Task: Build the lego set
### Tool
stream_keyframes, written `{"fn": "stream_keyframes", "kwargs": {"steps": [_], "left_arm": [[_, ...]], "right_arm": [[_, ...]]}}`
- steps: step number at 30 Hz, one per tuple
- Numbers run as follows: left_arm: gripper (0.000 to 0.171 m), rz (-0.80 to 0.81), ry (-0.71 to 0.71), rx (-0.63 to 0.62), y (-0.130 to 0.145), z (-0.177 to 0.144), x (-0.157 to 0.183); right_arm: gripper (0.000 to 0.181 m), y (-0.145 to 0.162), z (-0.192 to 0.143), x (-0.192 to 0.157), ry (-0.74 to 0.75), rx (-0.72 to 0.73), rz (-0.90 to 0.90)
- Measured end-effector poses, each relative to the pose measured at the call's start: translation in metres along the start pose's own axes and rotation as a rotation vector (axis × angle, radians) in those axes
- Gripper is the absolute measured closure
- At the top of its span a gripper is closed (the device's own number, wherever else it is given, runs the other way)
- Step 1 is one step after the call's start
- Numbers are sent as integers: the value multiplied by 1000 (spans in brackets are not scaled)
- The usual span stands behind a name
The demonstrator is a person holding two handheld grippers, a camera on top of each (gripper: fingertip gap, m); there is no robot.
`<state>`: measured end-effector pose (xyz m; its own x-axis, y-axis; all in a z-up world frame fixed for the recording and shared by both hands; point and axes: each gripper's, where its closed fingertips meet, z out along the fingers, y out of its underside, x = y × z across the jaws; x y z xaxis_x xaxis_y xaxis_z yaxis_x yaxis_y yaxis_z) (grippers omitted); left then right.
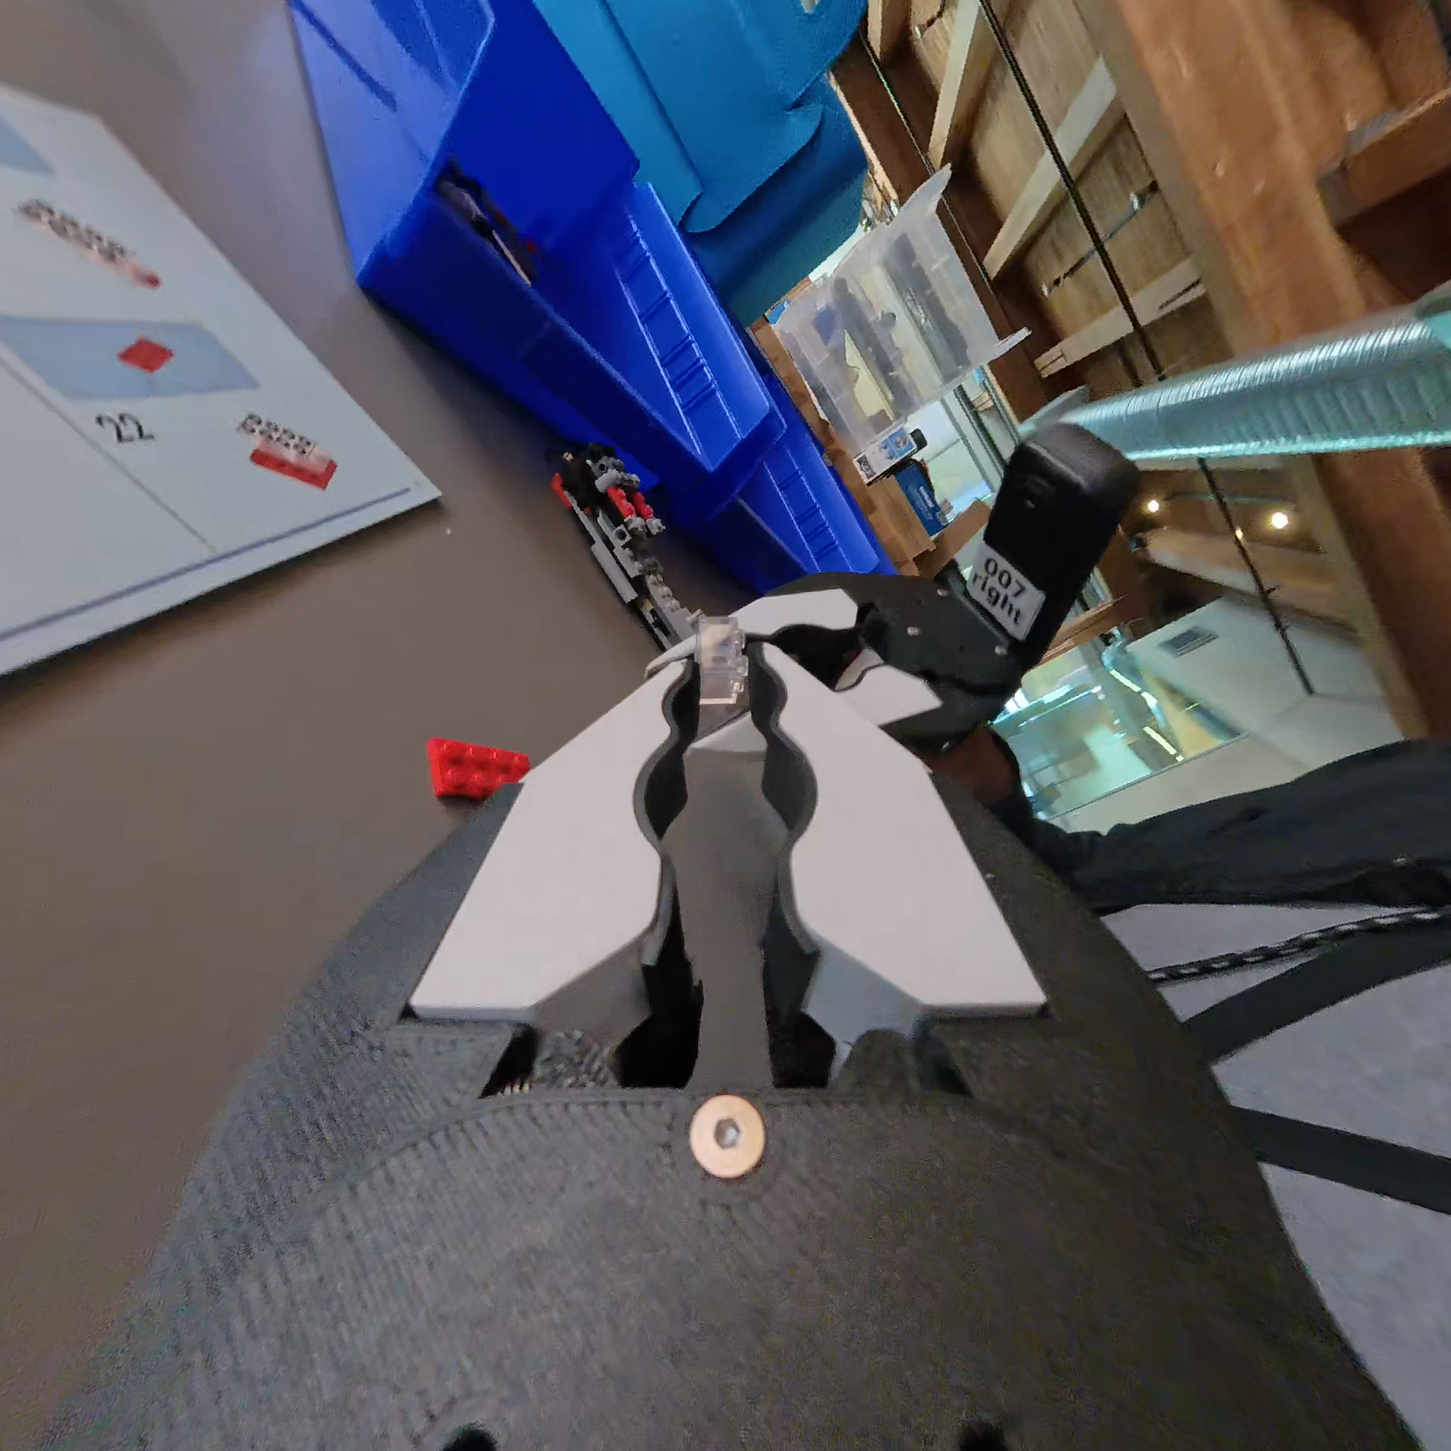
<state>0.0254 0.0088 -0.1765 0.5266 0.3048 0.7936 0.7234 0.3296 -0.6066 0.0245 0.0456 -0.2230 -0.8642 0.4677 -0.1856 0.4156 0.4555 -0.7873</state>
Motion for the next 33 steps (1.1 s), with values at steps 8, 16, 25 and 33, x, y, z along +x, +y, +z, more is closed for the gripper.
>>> {"fn": "stream_keyframes", "kwargs": {"steps": [8, 16, 25, 33], "left_arm": [[159, -108, 8, 18, 1, -3, -3], [158, -142, 91, 54, -5, 0, 6], [159, -12, 254, 205, -97, 21, 42], [159, 279, 351, 306, -186, 64, 42]], "right_arm": [[157, 26, 23, -6, 39, -173, -214], [172, 3, 20, 1, 65, -55, -223], [172, -118, -40, 42, 182, 393, -479], [172, -179, -53, 106, 431, 600, -626]]}}
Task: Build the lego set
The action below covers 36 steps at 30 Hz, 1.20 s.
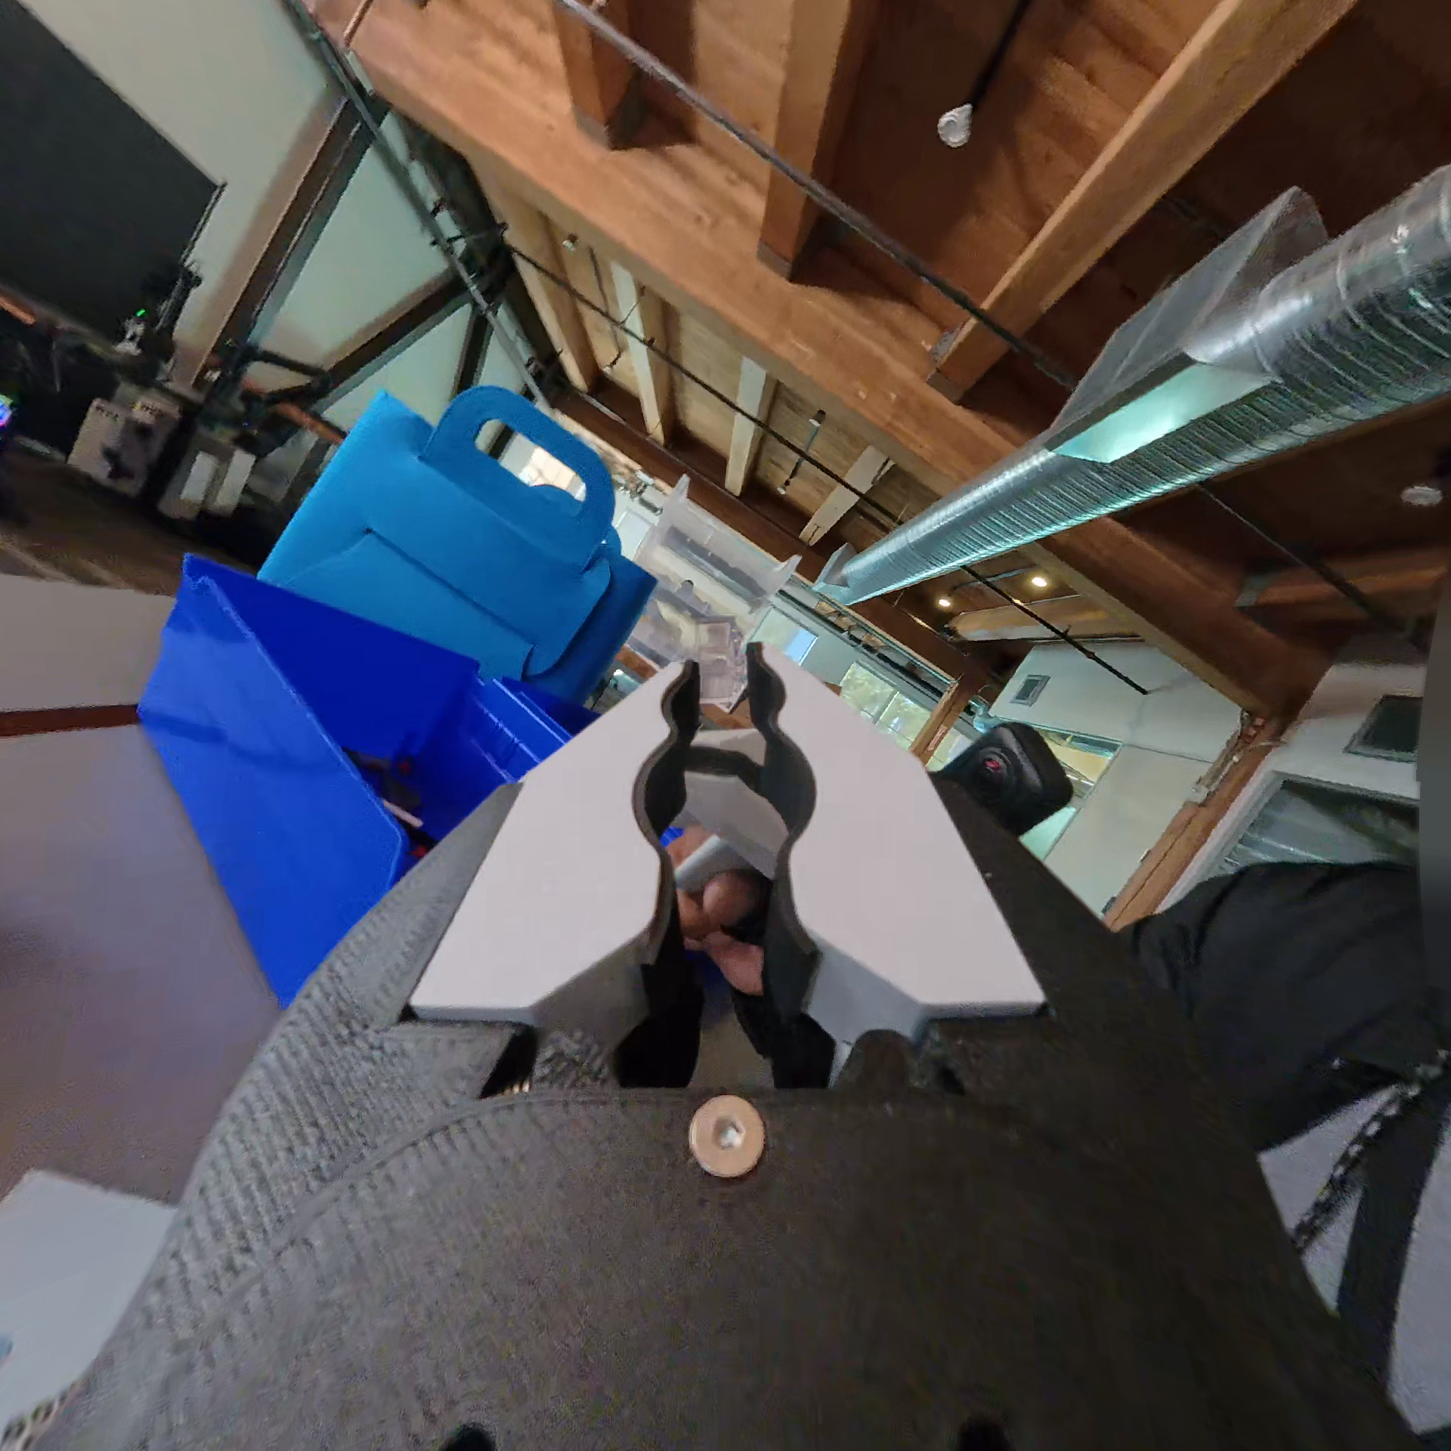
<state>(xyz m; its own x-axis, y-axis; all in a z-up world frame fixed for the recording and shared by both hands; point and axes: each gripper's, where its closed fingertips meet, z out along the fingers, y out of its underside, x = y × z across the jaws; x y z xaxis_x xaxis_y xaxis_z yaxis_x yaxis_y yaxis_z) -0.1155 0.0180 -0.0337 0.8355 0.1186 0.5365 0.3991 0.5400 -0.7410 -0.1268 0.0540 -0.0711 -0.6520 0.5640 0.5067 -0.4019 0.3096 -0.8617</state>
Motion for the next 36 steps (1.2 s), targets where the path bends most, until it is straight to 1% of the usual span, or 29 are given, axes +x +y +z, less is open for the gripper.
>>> {"fn": "stream_keyframes", "kwargs": {"steps": [1, 3, 5, 6, 11, 14, 17, 22, 36], "left_arm": [[159, 18, 22, 12, 5, 0, -1], [159, 18, -25, 14, 22, -2, -13], [159, -2, -23, -26, 39, 0, -17], [159, 4, -45, -56, 46, 2, -21], [159, 41, -57, -132, 61, 7, -25], [159, 91, -84, -180, 69, 7, -29], [159, 139, -106, -215, 73, 6, -32], [159, 193, -120, -239, 74, 5, -30], [159, 216, -114, -252, 76, 7, -28]], "right_arm": [[172, 5, 0, 6, 36, 3, -3], [172, 15, -1, 11, 78, 1, -6], [172, 21, -3, 9, 84, 3, -26], [172, 23, -3, 8, 87, 3, -40], [172, 33, -4, 0, 72, -5, -68], [172, 32, -5, -6, 59, 23, -75], [173, 31, -6, -11, 68, 42, -128], [172, 27, -8, -12, 93, 62, -188], [172, 29, -8, -15, 95, 60, -219]]}}
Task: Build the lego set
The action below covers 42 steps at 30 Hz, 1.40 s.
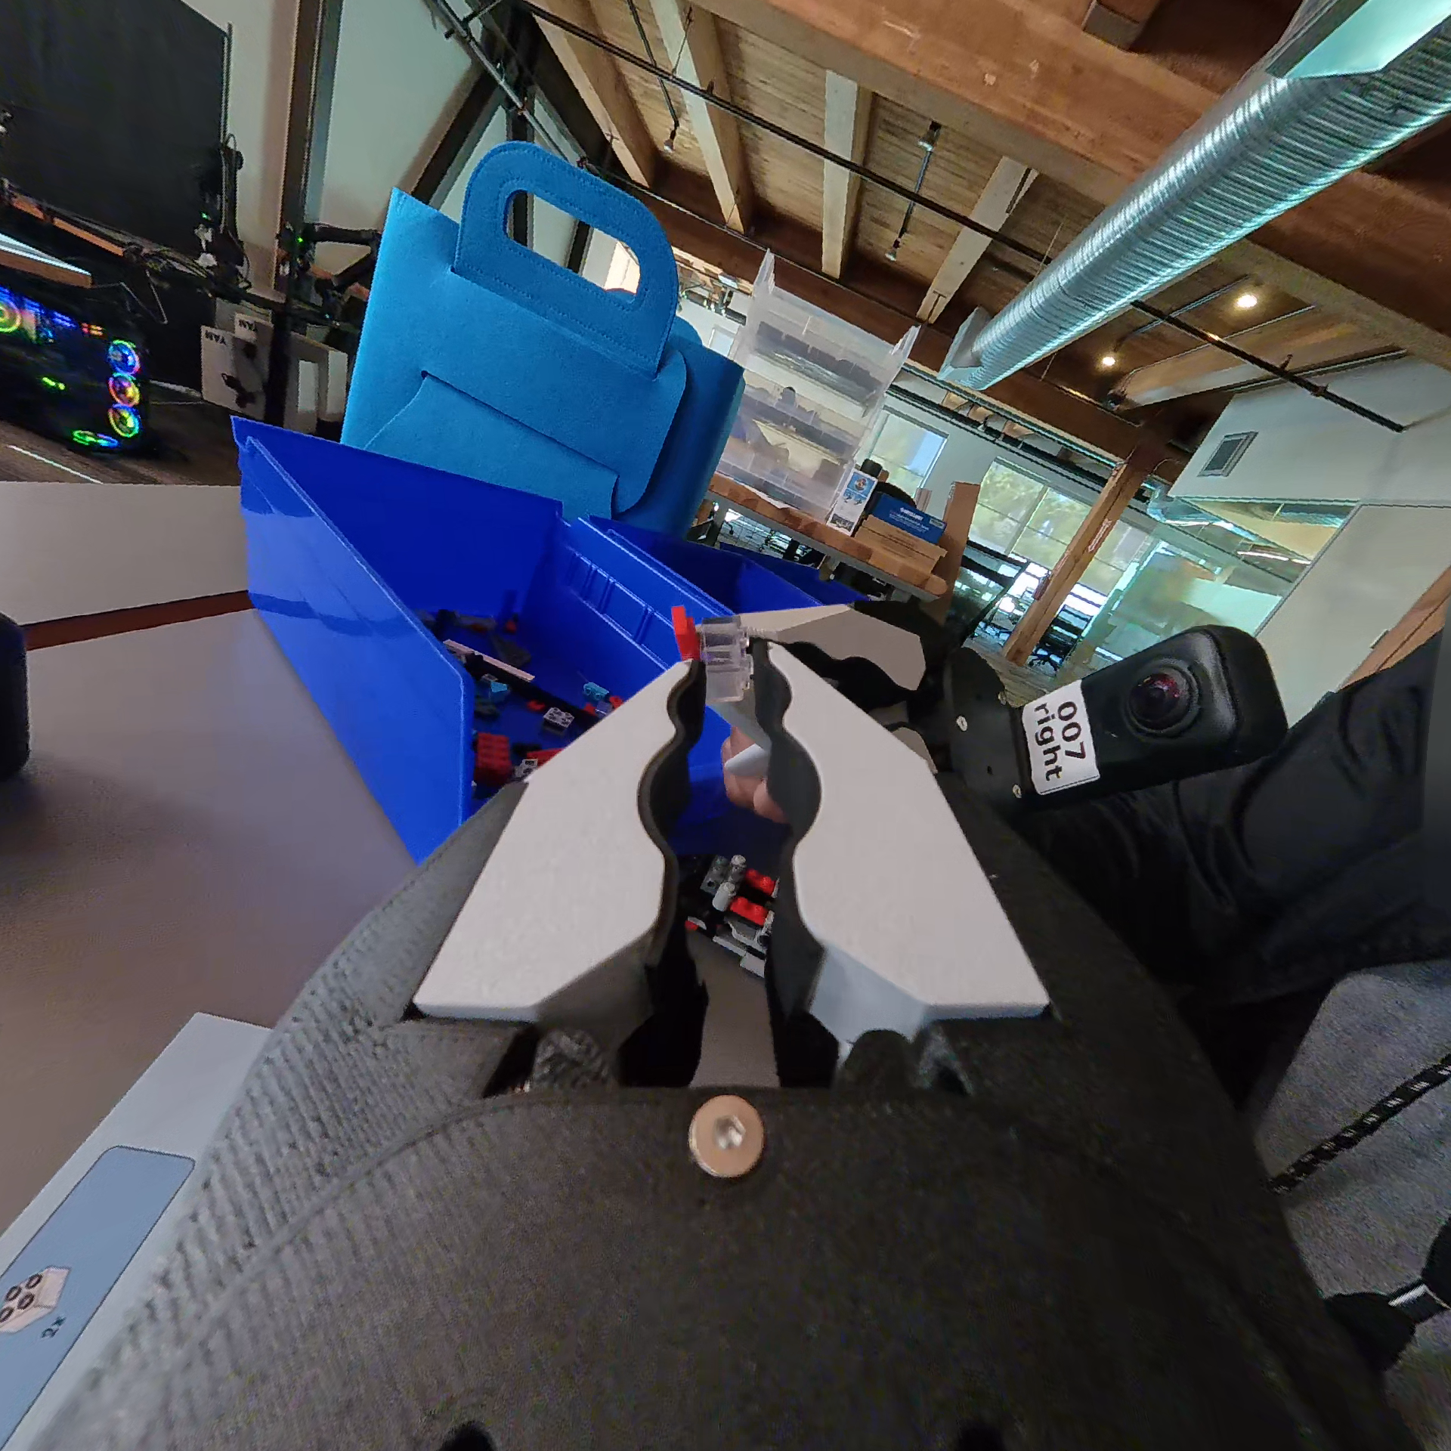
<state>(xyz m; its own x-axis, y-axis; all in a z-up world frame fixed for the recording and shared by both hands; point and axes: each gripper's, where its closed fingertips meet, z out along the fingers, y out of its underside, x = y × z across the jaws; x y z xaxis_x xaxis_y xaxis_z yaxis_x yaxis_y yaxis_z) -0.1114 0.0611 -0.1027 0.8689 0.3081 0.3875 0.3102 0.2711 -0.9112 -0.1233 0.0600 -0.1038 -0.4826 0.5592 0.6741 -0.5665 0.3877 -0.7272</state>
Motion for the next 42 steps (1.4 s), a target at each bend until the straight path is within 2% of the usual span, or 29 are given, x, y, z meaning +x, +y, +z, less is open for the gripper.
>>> {"fn": "stream_keyframes", "kwargs": {"steps": [22, 36, 42], "left_arm": [[158, -106, -86, 42, 2, 5, -13], [143, -147, -84, 52, 5, 10, -12], [143, -175, -61, 90, 3, 12, -10]], "right_arm": [[173, 6, 2, 0, 18, -36, -3], [173, 3, 2, -1, 28, -27, -27], [173, 1, 2, -1, 33, -19, -33]]}}
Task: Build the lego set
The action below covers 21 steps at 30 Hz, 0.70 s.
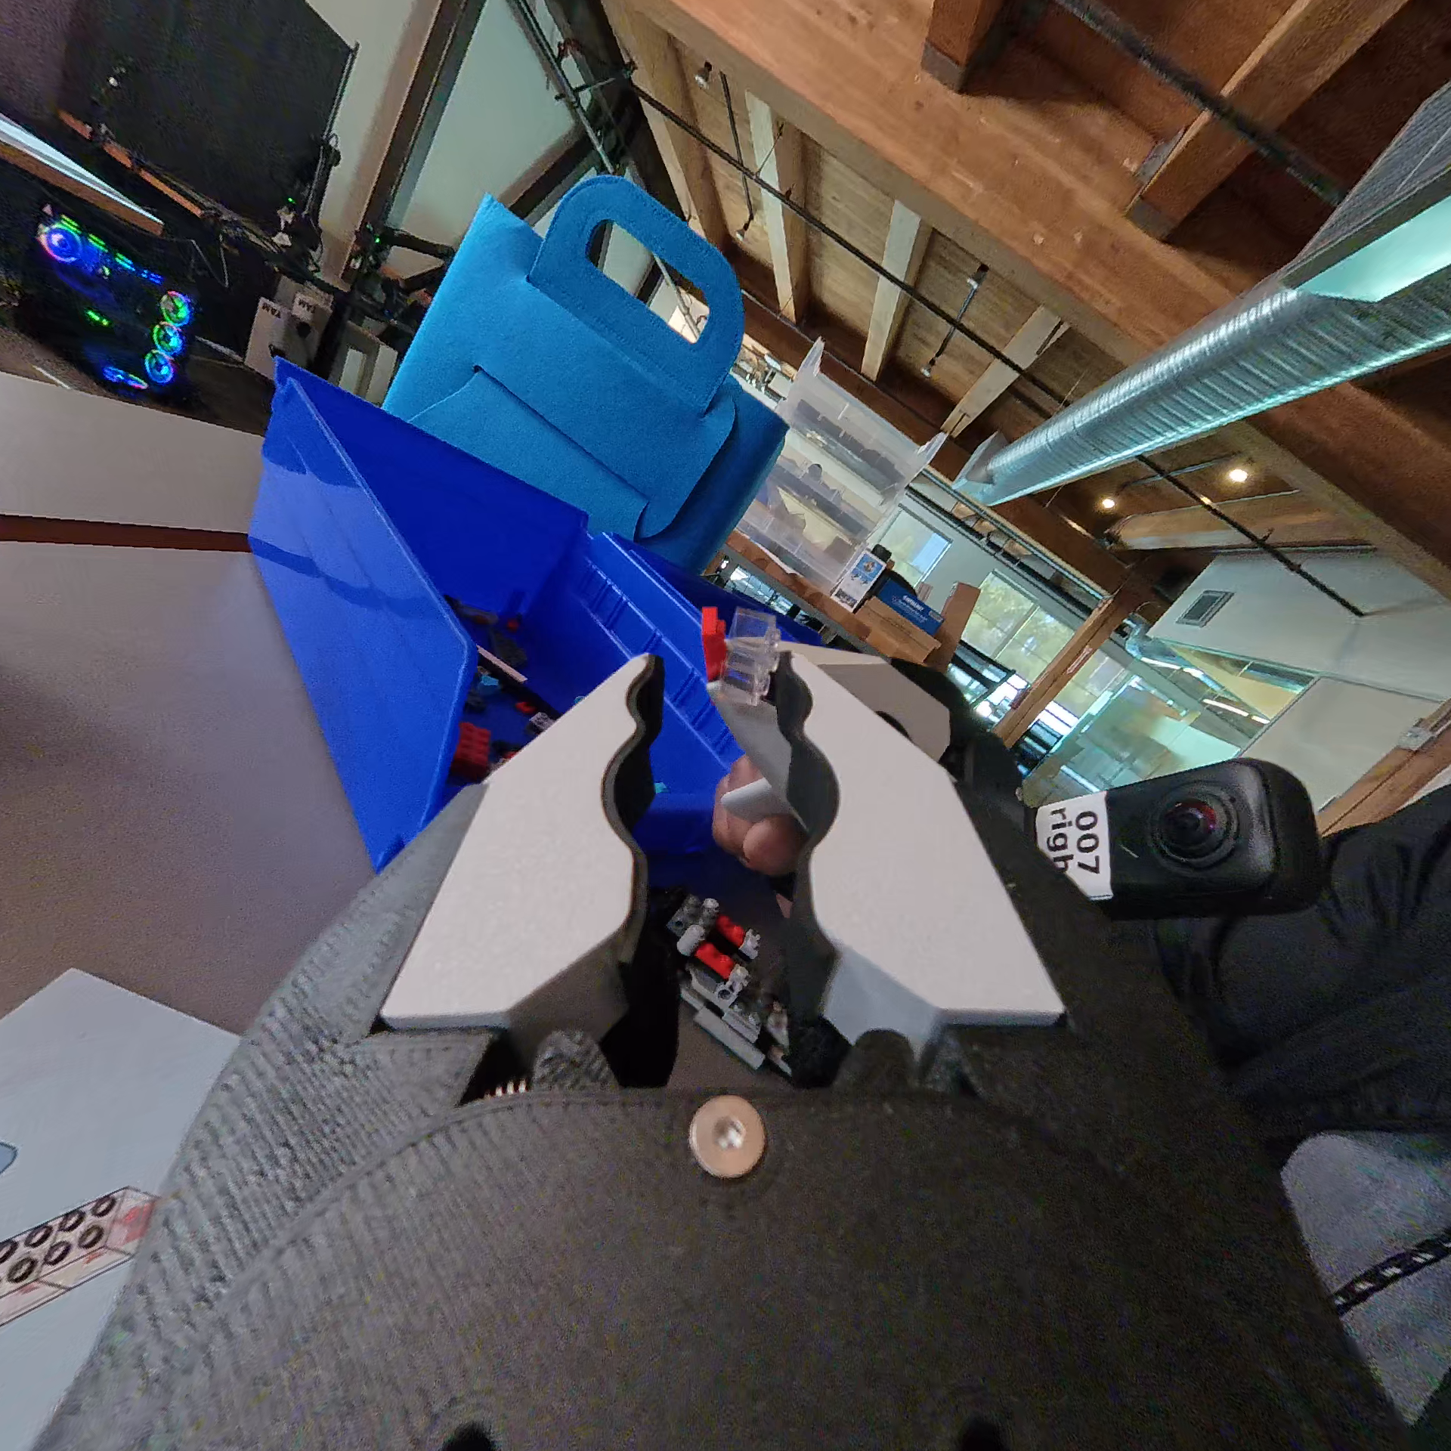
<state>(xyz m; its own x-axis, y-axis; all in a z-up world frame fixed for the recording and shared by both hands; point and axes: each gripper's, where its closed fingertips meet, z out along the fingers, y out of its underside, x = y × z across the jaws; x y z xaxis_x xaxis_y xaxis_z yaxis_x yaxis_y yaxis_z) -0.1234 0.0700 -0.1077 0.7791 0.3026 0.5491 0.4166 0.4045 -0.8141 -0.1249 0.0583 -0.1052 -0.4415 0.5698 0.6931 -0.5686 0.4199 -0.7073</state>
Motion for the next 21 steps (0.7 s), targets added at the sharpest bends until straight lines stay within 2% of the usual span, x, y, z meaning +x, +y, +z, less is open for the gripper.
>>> {"fn": "stream_keyframes", "kwargs": {"steps": [4, 8, 21], "left_arm": [[144, -48, 33, 32, -1, 1, 2], [155, -117, 106, 105, -5, 0, 7], [154, -226, 201, 216, -9, -1, 12]], "right_arm": [[173, -1, 0, 1, 9, 5, -4], [173, -2, -1, 3, 21, 11, 1], [173, -11, -4, 2, 47, 46, -32]]}}
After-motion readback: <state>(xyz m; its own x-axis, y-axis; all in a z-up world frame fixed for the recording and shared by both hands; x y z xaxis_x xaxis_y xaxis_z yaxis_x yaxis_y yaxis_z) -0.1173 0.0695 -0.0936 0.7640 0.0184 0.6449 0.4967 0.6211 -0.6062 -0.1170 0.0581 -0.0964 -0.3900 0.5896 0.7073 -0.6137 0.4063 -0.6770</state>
